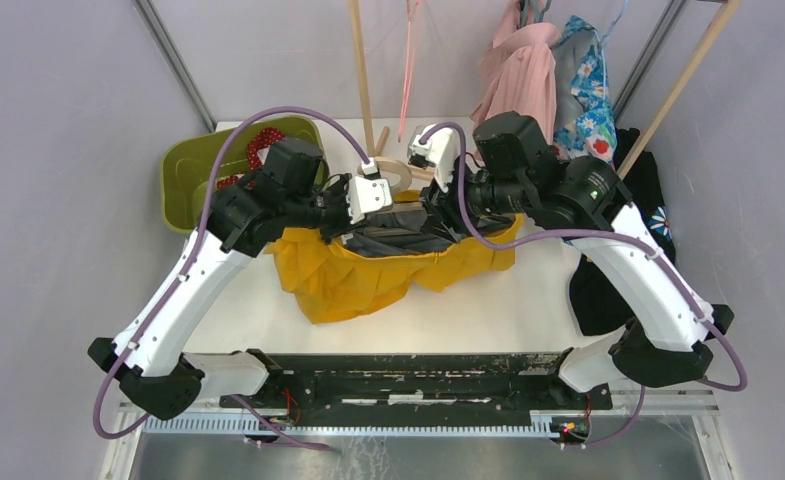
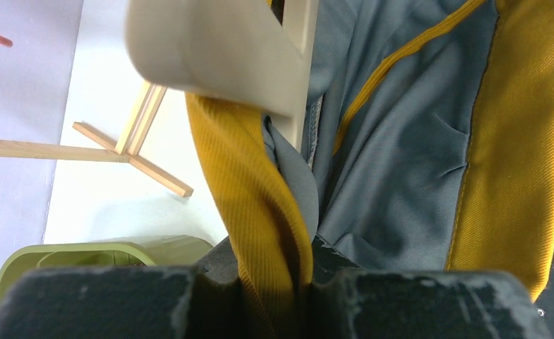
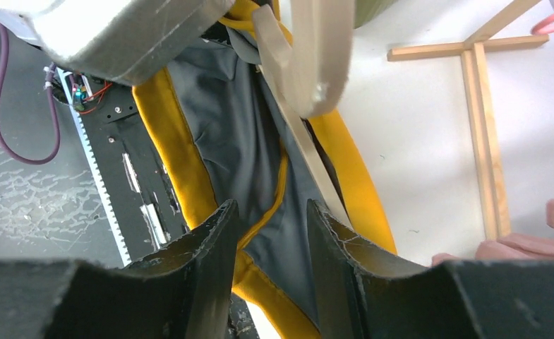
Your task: Remove the skirt from the hanger
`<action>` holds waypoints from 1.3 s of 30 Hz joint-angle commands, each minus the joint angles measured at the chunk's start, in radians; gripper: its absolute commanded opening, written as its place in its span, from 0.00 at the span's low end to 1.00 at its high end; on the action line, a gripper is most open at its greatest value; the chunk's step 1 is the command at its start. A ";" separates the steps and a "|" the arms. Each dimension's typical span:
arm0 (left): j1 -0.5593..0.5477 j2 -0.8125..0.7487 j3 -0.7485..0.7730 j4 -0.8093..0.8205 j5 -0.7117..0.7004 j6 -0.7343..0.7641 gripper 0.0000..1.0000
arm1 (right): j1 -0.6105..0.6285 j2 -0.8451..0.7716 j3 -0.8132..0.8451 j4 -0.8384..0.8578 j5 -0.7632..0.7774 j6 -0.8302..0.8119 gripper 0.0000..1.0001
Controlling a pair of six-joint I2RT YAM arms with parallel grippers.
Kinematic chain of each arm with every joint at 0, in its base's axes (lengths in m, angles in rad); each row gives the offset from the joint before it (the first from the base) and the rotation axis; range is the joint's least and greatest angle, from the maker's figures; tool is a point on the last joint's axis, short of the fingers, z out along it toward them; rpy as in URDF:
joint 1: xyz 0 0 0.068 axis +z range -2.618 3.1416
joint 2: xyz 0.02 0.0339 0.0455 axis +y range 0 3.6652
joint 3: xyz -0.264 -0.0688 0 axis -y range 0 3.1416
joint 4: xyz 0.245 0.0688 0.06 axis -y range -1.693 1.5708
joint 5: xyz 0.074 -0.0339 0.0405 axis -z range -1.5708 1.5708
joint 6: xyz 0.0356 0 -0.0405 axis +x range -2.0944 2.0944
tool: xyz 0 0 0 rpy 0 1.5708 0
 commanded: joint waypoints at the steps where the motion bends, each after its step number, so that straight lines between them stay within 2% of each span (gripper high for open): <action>1: 0.000 -0.014 0.064 0.112 0.044 0.038 0.03 | 0.013 0.010 -0.026 0.053 -0.033 0.017 0.46; 8: 0.000 -0.029 0.085 0.111 0.091 0.027 0.03 | 0.015 0.003 -0.109 0.092 0.066 -0.022 0.46; 15: 0.000 -0.046 0.076 0.112 0.108 0.019 0.03 | 0.015 0.008 -0.150 0.093 0.081 -0.027 0.45; 17: 0.002 -0.047 0.075 0.114 0.101 0.021 0.03 | 0.015 0.010 -0.146 0.078 0.074 -0.030 0.37; 21: 0.000 -0.047 0.077 0.130 0.074 0.018 0.03 | 0.015 -0.003 -0.143 0.047 0.070 -0.024 0.04; 24: 0.000 -0.047 0.077 0.134 0.069 0.019 0.03 | 0.015 -0.041 -0.151 0.051 0.129 -0.026 0.01; 27: 0.001 -0.052 0.053 0.147 0.068 0.019 0.03 | 0.015 -0.077 -0.135 0.047 0.153 -0.042 0.01; 32: 0.000 -0.041 0.042 0.149 0.035 0.026 0.03 | 0.015 -0.067 -0.009 -0.060 0.030 -0.010 0.01; 34: 0.000 -0.037 0.043 0.156 0.036 0.030 0.03 | 0.015 -0.071 0.016 -0.084 0.030 -0.002 0.01; 36: 0.000 -0.036 0.039 0.166 0.050 0.040 0.03 | 0.014 -0.076 0.040 -0.096 0.069 -0.018 0.22; 39: 0.000 -0.027 0.040 0.154 0.096 0.064 0.03 | 0.014 -0.086 0.072 -0.081 0.094 -0.032 0.44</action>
